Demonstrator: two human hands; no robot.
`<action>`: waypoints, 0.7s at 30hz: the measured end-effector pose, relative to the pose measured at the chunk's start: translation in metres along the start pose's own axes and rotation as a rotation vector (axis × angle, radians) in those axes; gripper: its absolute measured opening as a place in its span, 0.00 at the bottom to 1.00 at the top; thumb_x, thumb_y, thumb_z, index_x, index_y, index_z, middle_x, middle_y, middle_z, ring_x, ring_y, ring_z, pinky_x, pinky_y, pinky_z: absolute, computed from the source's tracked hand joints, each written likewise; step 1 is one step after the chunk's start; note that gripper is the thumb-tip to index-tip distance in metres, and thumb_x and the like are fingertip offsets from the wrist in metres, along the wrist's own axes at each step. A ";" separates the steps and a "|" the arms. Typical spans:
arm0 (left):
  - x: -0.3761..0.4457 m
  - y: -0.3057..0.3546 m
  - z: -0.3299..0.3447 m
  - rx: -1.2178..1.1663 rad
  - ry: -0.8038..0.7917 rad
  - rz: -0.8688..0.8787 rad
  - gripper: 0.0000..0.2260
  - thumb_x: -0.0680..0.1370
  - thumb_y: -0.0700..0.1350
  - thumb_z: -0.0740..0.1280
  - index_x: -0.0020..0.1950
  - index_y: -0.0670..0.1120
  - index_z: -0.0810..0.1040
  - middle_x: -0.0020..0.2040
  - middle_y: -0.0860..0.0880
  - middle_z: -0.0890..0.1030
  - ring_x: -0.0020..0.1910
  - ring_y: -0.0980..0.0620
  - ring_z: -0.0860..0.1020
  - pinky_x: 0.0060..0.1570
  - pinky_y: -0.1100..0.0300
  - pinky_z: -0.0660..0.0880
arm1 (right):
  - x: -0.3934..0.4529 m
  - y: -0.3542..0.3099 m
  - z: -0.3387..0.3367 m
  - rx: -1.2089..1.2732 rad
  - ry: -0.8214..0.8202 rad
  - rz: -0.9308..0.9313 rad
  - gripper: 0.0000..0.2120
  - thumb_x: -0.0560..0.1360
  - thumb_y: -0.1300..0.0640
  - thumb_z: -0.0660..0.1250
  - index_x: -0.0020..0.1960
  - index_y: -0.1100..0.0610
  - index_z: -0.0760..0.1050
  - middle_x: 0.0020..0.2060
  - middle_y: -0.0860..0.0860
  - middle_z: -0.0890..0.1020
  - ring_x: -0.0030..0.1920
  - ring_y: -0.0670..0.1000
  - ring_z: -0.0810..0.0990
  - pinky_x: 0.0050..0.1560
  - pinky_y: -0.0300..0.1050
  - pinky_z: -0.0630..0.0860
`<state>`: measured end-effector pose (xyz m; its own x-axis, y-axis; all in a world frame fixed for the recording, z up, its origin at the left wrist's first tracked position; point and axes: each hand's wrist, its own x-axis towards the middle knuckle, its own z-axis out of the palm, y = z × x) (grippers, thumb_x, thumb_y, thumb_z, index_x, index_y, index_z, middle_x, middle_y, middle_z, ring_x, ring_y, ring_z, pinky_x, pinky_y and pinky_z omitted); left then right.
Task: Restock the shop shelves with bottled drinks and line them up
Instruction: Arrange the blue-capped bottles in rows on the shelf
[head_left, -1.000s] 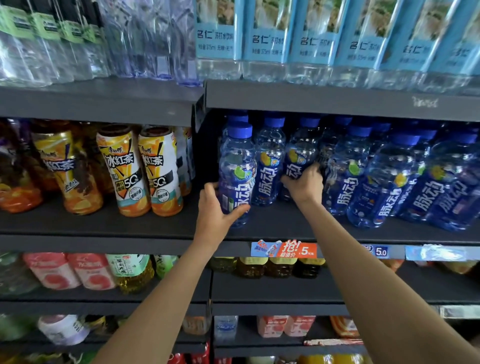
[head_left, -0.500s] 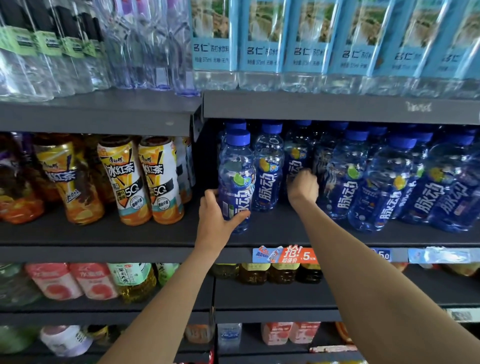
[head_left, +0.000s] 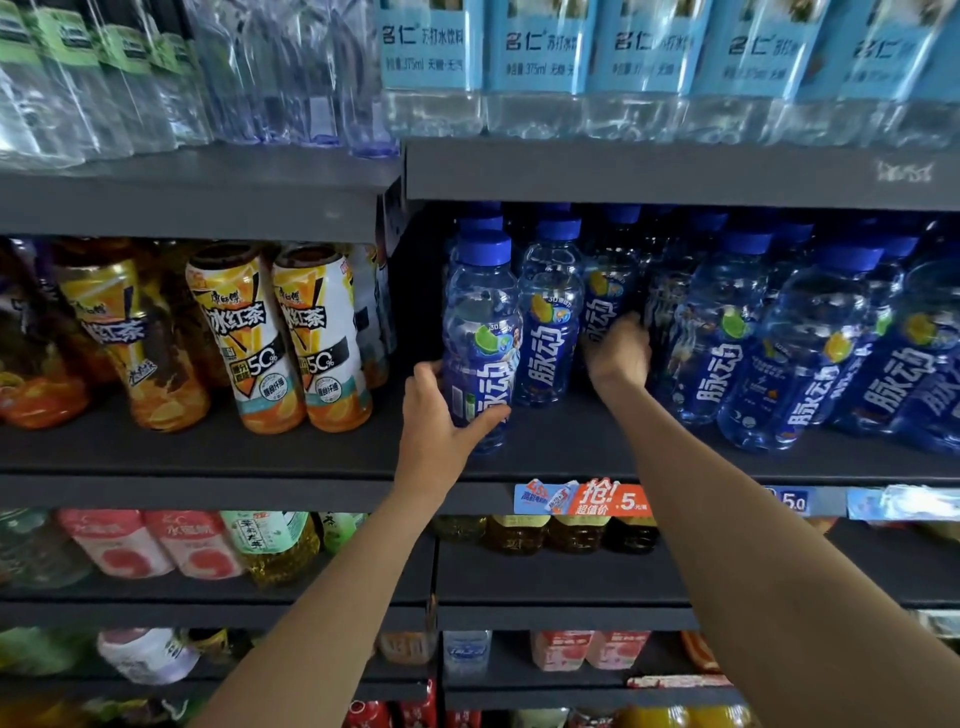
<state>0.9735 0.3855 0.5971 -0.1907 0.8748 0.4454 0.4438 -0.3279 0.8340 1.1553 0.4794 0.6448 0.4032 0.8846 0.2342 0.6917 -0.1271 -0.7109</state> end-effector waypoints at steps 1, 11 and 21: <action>0.000 0.000 0.000 -0.001 -0.001 0.001 0.29 0.66 0.52 0.75 0.58 0.44 0.64 0.58 0.46 0.70 0.60 0.50 0.71 0.56 0.57 0.71 | -0.001 0.001 0.000 0.004 0.008 -0.005 0.25 0.74 0.56 0.69 0.64 0.66 0.63 0.60 0.63 0.74 0.59 0.63 0.75 0.55 0.55 0.74; -0.001 0.002 -0.001 0.009 -0.008 0.002 0.29 0.67 0.51 0.75 0.59 0.44 0.63 0.59 0.46 0.70 0.61 0.49 0.70 0.57 0.55 0.72 | -0.007 -0.001 -0.007 0.010 -0.047 0.000 0.23 0.75 0.57 0.67 0.64 0.66 0.63 0.59 0.63 0.75 0.59 0.63 0.76 0.52 0.53 0.74; -0.004 0.008 0.001 0.024 0.028 -0.001 0.29 0.67 0.46 0.76 0.60 0.40 0.65 0.57 0.44 0.70 0.59 0.49 0.70 0.52 0.63 0.65 | -0.050 0.034 -0.071 -0.163 0.525 -0.233 0.36 0.72 0.59 0.69 0.73 0.65 0.55 0.71 0.64 0.59 0.68 0.64 0.62 0.66 0.54 0.63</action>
<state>0.9784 0.3802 0.6017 -0.2153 0.8646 0.4539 0.4641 -0.3183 0.8266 1.2011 0.3995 0.6560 0.4429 0.5629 0.6978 0.8640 -0.0602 -0.4998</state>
